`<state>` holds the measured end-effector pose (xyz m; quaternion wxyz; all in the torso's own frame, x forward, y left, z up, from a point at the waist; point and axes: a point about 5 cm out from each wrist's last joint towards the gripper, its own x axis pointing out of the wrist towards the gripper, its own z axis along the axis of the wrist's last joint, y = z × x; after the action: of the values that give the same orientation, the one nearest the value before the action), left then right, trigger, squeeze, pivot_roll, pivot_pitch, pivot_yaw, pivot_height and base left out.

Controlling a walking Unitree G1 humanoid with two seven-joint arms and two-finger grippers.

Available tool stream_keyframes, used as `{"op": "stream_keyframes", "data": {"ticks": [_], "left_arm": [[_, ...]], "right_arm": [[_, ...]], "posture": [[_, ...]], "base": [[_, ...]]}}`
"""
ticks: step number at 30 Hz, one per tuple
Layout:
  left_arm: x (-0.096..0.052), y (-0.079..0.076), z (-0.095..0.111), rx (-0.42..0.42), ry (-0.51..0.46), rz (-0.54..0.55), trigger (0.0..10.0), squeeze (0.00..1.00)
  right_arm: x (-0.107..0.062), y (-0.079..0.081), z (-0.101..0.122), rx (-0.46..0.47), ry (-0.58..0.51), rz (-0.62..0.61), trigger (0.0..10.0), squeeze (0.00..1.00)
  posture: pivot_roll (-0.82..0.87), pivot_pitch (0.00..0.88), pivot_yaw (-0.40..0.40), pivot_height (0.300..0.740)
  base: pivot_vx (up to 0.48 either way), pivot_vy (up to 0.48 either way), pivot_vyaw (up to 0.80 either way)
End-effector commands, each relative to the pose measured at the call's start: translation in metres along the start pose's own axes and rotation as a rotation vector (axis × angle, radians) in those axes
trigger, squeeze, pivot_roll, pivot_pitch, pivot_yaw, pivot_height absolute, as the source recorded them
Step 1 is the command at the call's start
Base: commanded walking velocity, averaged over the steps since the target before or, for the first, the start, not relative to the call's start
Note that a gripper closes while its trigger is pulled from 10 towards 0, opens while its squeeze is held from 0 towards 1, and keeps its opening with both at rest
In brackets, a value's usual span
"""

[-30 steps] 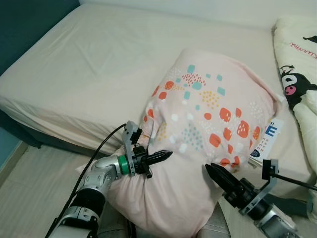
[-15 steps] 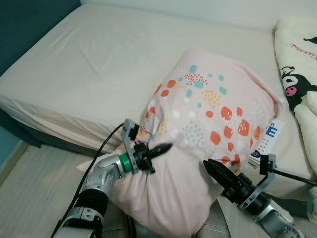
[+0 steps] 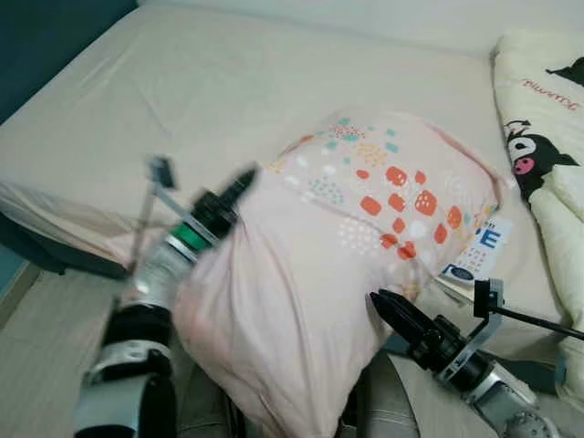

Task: Clean up the room

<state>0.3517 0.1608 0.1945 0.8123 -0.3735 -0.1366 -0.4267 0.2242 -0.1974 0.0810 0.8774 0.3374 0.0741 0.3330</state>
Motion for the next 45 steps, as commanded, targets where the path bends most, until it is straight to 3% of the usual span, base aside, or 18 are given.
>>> {"op": "stream_keyframes", "data": {"ticks": [1,5,8,10,14,19,21,22,23,24,25,26,34,36,39,41,44,45], "left_arm": [[-0.008,-0.003,0.001,-0.025,-0.019,-0.014,0.0,0.0],[-0.027,-0.002,0.006,-0.009,-0.008,0.03,0.0,0.0],[-0.039,-0.004,-0.002,-0.01,0.079,0.027,0.0,0.0],[-0.052,-0.005,-0.02,0.006,0.185,0.032,0.0,0.0],[-0.057,-0.005,-0.028,0.002,0.223,0.056,0.0,0.0],[-0.052,-0.001,-0.026,0.037,0.195,0.105,0.0,0.0],[-0.045,0.009,-0.02,0.148,0.188,0.187,0.0,0.0],[-0.045,0.009,-0.02,0.148,0.188,0.187,0.0,0.0],[-0.044,0.018,-0.019,0.214,0.193,0.262,10.0,0.0],[-0.044,0.022,-0.017,0.257,0.199,0.313,10.0,0.0],[-0.045,0.033,-0.016,0.309,0.228,0.414,10.0,0.77],[-0.047,0.04,-0.015,0.346,0.25,0.48,10.0,1.0],[-0.052,0.06,-0.01,0.355,0.312,0.609,10.0,1.0],[-0.054,0.062,-0.01,0.272,0.293,0.59,10.0,1.0],[-0.056,0.062,-0.009,0.22,0.271,0.578,10.0,1.0],[-0.057,0.061,-0.011,0.107,0.219,0.556,10.0,1.0],[-0.058,0.061,-0.013,0.045,0.189,0.544,10.0,1.0],[-0.058,0.06,-0.015,-0.019,0.152,0.533,10.0,1.0]], "right_arm": [[-0.003,-0.002,-0.004,0.008,0.022,-0.009,10.0,0.0],[-0.004,-0.002,-0.004,0.005,0.022,-0.007,10.0,0.0],[-0.005,-0.002,-0.004,0.001,0.029,-0.008,10.0,0.0],[-0.006,-0.002,-0.006,0.003,0.033,-0.011,10.0,0.0],[-0.006,-0.003,-0.006,0.005,0.034,-0.013,10.0,0.0],[-0.004,-0.003,-0.006,0.005,0.034,-0.012,10.0,0.0],[-0.003,-0.002,-0.006,0.002,0.033,-0.011,10.0,0.0],[-0.003,-0.002,-0.006,0.002,0.033,-0.011,10.0,0.0],[-0.002,-0.002,-0.005,0.002,0.033,-0.01,10.0,0.0],[-0.001,-0.002,-0.006,0.002,0.034,-0.009,10.0,0.0],[0.0,-0.002,-0.006,0.002,0.037,-0.008,10.0,0.0],[0.0,-0.002,-0.007,0.002,0.039,-0.006,10.0,0.0],[-0.006,-0.004,-0.011,0.0,0.059,-0.027,10.0,0.0],[-0.012,-0.006,-0.009,-0.008,0.049,-0.049,10.0,0.0],[-0.014,-0.006,-0.008,-0.009,0.04,-0.055,10.0,0.0],[-0.016,-0.005,-0.006,-0.009,0.035,-0.057,10.0,0.0],[-0.017,-0.005,-0.006,-0.009,0.033,-0.058,10.0,0.0],[-0.017,-0.005,-0.006,-0.009,0.033,-0.059,10.0,0.0]], "posture": [[0.0,0.122,0.021,0.618],[0.0,0.121,0.024,0.618],[0.01,0.121,0.021,0.618],[0.01,0.121,0.019,0.618],[0.01,0.125,0.018,0.618],[0.01,0.128,0.018,0.618],[0.01,0.129,0.02,0.618],[0.01,0.129,0.02,0.618],[0.01,0.129,0.019,0.618],[0.01,0.129,0.019,0.618],[0.01,0.13,0.019,0.618],[0.01,0.13,0.019,0.618],[-0.01,0.129,0.024,0.618],[-0.02,0.132,0.035,0.618],[-0.02,0.134,0.039,0.618],[-0.03,0.138,0.044,0.618],[-0.03,0.141,0.044,0.618],[-0.04,0.143,0.045,0.618]], "base": [[0.0,0.0,0.0],[0.0,0.0,0.0],[0.0,0.0,0.0],[0.0,0.0,0.0],[0.0,0.0,0.0],[0.0,0.0,0.0],[0.0,0.0,0.0],[0.0,0.0,0.0],[0.0,0.0,0.0],[0.0,0.0,0.0],[0.0,0.0,0.0],[0.0,0.0,0.0],[0.0,0.0,0.0],[0.0,0.0,0.0],[0.0,0.0,0.0],[0.0,0.0,0.0],[0.0,0.0,0.0],[0.0,0.0,0.0]]}}
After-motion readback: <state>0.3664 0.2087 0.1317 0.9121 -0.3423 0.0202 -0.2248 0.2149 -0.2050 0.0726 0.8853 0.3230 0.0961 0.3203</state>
